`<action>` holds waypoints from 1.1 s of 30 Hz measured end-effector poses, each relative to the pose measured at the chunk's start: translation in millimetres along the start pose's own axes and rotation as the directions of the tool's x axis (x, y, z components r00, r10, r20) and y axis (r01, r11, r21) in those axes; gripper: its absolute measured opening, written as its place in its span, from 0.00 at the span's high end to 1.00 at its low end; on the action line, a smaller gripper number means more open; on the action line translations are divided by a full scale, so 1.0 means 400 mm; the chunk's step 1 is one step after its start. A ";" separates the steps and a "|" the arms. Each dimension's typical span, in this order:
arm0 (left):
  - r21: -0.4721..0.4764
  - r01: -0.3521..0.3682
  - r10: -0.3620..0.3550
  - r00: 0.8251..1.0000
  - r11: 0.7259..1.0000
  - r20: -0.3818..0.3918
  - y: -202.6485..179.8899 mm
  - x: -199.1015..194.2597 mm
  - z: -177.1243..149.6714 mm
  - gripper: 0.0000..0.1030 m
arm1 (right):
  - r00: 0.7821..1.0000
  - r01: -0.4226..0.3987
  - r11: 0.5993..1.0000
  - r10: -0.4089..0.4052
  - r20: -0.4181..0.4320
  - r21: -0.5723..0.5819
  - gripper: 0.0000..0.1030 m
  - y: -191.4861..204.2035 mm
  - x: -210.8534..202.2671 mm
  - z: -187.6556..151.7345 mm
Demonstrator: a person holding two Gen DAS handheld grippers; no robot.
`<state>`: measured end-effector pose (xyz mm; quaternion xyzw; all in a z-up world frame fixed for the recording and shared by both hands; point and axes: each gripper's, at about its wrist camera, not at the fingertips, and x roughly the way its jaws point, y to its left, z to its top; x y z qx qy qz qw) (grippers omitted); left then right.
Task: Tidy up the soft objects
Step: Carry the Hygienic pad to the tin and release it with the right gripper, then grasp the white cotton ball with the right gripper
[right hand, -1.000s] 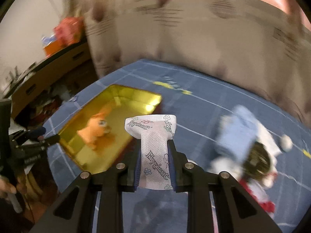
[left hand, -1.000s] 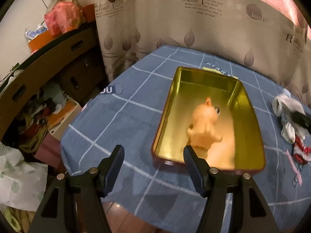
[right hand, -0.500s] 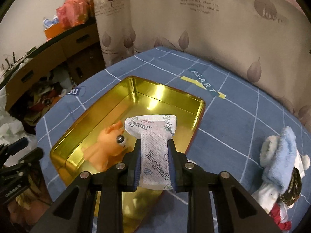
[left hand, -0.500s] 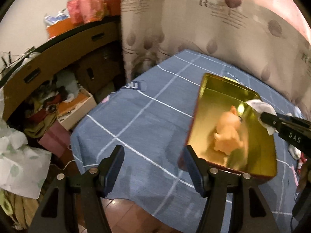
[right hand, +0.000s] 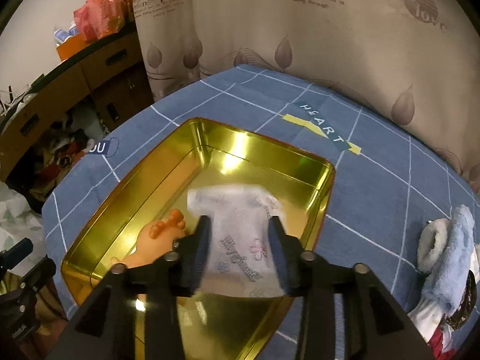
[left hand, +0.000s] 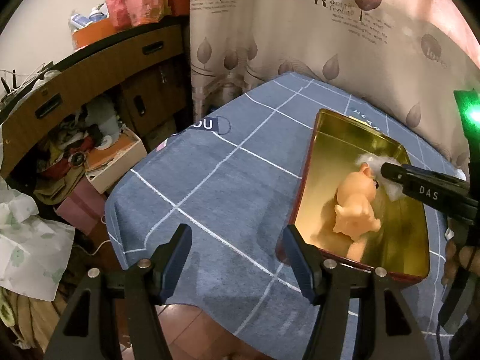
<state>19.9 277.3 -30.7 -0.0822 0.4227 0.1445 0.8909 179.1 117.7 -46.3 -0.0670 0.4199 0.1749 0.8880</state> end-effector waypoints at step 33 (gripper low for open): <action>0.135 0.010 -0.016 0.999 0.991 0.047 -0.079 -0.019 -0.028 0.37 | 0.919 0.353 0.885 -0.388 0.063 0.303 0.40 -0.716 -0.348 -0.244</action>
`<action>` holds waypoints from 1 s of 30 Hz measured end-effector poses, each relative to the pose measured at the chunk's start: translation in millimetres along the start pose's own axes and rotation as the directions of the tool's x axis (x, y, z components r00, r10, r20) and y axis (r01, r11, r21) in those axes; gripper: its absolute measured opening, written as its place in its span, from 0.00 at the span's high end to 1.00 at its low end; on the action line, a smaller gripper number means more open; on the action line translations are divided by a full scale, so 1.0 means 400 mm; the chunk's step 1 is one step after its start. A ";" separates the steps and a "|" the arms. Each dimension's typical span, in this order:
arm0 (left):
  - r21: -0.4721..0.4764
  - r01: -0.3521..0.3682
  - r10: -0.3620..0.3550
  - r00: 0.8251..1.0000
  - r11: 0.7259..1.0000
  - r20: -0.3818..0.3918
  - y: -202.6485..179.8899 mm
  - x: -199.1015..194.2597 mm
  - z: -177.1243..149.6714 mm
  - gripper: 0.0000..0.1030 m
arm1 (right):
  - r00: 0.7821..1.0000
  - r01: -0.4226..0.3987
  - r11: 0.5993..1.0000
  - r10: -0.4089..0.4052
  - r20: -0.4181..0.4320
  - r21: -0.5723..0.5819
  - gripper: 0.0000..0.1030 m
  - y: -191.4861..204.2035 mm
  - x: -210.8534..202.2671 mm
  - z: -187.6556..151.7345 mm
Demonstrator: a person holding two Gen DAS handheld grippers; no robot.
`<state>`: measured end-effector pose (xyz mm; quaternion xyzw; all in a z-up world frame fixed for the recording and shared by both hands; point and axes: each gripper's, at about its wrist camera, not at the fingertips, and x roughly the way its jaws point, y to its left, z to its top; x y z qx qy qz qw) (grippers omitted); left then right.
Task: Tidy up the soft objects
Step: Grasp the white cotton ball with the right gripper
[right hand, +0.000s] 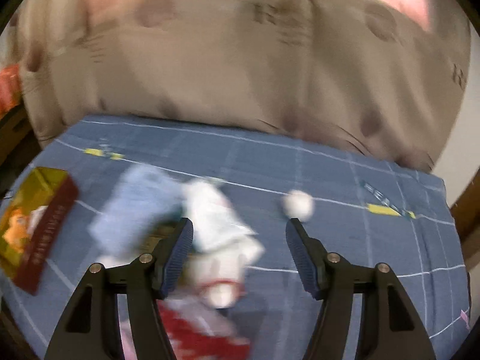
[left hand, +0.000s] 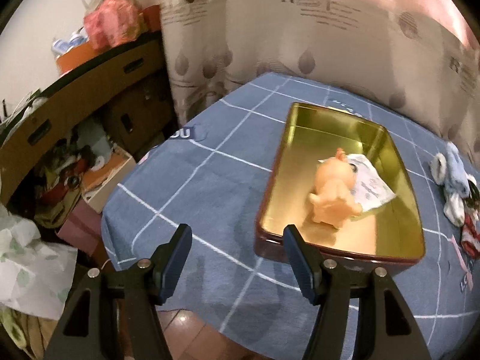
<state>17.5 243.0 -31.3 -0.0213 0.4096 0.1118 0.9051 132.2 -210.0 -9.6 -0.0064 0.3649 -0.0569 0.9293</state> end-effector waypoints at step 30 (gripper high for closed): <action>0.455 0.444 -0.466 0.882 0.772 -0.069 -0.634 -0.086 0.046 0.37 | 0.993 -0.018 0.988 0.035 -0.110 0.151 0.76 -0.188 0.336 0.055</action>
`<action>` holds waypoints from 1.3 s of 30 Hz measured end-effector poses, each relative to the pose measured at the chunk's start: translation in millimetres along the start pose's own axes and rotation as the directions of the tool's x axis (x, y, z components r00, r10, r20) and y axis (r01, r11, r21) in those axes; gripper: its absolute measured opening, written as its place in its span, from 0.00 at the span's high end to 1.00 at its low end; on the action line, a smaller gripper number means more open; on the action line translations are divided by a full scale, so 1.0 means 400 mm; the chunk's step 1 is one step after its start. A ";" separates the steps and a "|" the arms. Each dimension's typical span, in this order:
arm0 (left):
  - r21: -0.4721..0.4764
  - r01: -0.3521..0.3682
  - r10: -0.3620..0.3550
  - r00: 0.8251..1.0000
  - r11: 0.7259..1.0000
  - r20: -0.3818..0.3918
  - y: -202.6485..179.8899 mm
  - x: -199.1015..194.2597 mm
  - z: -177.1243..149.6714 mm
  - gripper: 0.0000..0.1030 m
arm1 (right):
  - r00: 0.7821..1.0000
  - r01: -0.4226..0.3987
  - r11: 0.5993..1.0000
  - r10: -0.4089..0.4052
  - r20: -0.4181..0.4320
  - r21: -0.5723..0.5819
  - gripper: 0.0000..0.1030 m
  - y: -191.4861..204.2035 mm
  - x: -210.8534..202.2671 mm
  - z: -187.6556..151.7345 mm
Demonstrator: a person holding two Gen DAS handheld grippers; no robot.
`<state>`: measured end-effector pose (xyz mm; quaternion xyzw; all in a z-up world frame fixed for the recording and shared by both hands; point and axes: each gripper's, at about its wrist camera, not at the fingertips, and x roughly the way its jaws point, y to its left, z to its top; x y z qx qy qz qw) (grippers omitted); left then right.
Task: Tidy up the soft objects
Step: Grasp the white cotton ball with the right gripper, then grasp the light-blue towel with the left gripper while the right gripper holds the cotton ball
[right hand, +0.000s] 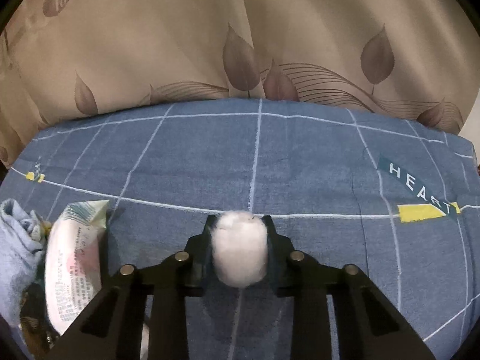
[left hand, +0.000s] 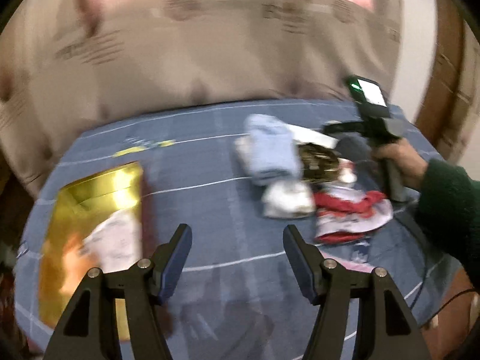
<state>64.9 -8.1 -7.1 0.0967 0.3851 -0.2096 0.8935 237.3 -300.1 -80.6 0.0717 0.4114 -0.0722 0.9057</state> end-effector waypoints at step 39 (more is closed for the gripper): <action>-0.137 0.127 -0.139 0.987 0.982 -0.078 0.015 0.271 0.183 0.71 | 0.999 0.031 0.993 -0.033 -0.013 -0.111 0.75 0.028 -0.169 -0.235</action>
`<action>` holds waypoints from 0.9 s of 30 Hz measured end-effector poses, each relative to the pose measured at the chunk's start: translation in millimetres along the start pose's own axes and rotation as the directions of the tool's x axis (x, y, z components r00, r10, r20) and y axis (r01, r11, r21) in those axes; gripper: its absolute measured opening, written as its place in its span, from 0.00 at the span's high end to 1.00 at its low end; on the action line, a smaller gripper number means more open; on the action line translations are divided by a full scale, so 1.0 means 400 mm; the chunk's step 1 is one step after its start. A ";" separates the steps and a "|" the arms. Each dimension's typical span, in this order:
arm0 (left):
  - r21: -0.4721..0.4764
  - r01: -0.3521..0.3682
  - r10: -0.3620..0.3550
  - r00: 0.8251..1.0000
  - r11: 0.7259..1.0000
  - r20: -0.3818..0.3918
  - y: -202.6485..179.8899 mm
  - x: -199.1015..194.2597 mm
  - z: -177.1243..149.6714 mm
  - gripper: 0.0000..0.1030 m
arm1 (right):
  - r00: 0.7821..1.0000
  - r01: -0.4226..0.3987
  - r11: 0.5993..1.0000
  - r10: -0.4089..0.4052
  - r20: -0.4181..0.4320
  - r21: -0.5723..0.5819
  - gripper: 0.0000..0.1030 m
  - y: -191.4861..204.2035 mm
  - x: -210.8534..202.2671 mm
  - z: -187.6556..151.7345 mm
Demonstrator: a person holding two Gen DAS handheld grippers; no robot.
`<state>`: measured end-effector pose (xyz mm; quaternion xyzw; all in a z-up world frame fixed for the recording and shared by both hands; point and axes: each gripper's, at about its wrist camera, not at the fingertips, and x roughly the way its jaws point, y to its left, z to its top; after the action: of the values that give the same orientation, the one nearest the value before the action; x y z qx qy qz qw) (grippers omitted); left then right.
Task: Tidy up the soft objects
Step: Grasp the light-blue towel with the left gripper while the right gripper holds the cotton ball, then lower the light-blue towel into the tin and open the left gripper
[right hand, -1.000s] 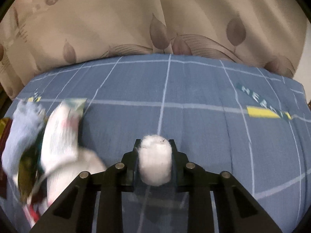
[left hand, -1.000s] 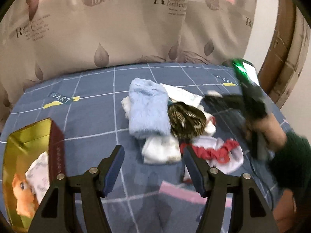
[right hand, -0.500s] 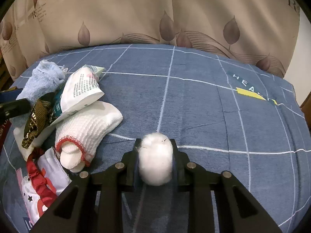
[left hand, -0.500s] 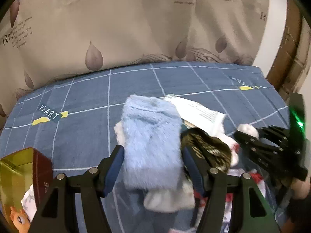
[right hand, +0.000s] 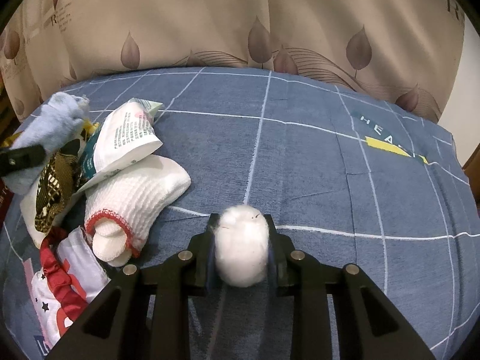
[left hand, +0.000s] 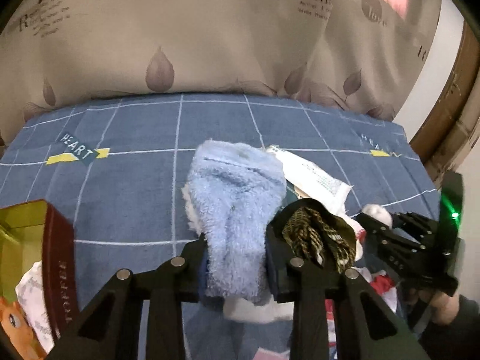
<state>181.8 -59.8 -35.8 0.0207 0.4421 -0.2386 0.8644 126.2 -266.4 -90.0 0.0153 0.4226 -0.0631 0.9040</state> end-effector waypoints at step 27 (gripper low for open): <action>-0.089 -0.175 0.184 0.977 0.981 0.110 0.197 -0.337 -0.037 0.71 | 1.000 0.003 1.000 -0.003 -0.001 -0.002 0.75 0.000 0.000 0.001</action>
<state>137.9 66.8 45.6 0.0124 0.3958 -0.1428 0.9071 126.5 -266.5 -89.7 0.0139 0.4231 -0.0641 0.9037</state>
